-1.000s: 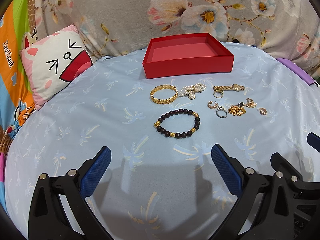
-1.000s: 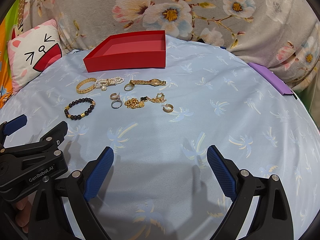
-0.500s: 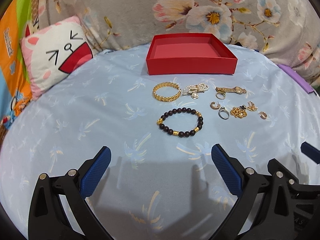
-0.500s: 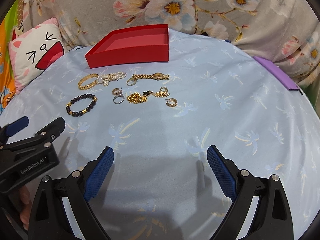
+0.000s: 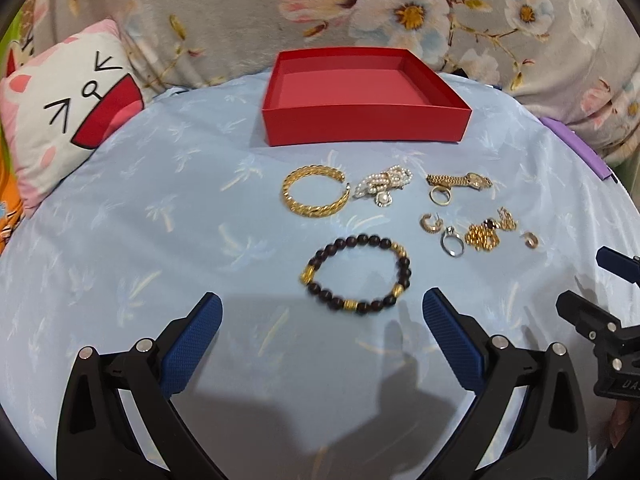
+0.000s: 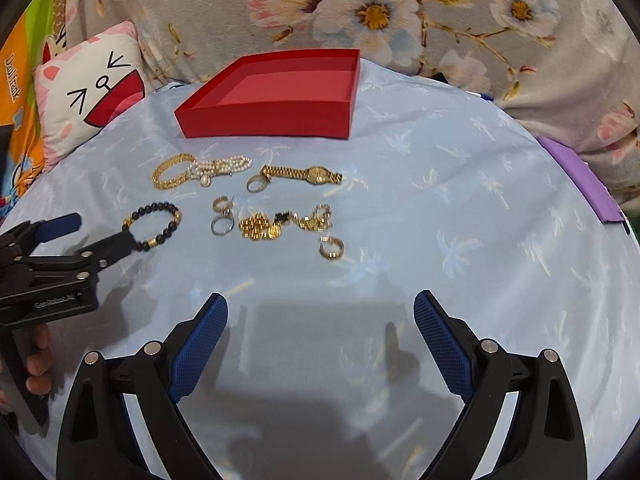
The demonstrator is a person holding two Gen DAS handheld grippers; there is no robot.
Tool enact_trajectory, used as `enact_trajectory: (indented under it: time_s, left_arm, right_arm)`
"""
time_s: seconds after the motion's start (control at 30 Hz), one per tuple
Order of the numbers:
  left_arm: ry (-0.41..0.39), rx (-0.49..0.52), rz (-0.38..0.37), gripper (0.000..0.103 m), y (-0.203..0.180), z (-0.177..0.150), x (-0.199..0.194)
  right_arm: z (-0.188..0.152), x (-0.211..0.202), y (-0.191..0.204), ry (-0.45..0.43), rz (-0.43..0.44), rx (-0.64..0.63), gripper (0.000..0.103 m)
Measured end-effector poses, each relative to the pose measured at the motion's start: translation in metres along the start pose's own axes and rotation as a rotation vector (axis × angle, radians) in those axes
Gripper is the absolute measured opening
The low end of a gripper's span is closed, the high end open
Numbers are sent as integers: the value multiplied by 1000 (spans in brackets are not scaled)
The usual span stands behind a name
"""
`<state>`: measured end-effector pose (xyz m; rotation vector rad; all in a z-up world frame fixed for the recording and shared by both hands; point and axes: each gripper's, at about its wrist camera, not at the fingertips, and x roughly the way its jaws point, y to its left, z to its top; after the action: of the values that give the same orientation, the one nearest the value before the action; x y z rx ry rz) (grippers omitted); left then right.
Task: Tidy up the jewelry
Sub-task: 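Grasp the black-bead bracelet with the left tool while the right tool grasps the gold watch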
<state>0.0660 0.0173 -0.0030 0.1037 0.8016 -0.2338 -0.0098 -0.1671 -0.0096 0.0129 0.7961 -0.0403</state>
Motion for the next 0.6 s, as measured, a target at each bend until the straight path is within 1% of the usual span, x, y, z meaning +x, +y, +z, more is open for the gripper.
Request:
enact_trajectory:
  time_s: [0.1, 0.17, 0.23, 0.27, 0.3, 0.33, 0.37, 0.4, 0.47, 0.53, 0.6]
  left_arm:
    - [-7, -14, 9, 97, 3, 12, 10]
    - [-8, -17, 14, 92, 6, 17, 16]
    - [23, -13, 6, 80, 8, 18, 24]
    - [44, -8, -3, 77, 8, 17, 29]
    - [71, -3, -11, 69, 7, 15, 35]
    - [66, 8, -4, 67, 6, 14, 34]
    - [59, 12, -16, 64, 5, 15, 33]
    - [60, 20, -24, 57, 4, 16, 33]
    - [60, 37, -10, 53, 0, 16, 35]
    - [54, 39, -19, 32, -1, 16, 34]
    - [50, 29, -37, 22, 1, 17, 34]
  right_arm:
    - [9, 4, -2, -7, -3, -7, 92]
    - [14, 6, -3, -13, -10, -17, 92]
    - [18, 8, -4, -15, -10, -21, 92]
    - [20, 10, -4, -14, -7, -23, 92]
    - [23, 12, -4, -12, -2, -23, 92]
    - [26, 15, -5, -7, 6, -20, 92]
    - [28, 17, -7, -3, 13, -14, 91]
    - [32, 20, -8, 0, 21, -6, 91]
    - [41, 27, -11, 5, 34, 5, 85]
    - [49, 33, -12, 0, 32, 1, 81]
    - [57, 44, -11, 4, 36, -21, 76]
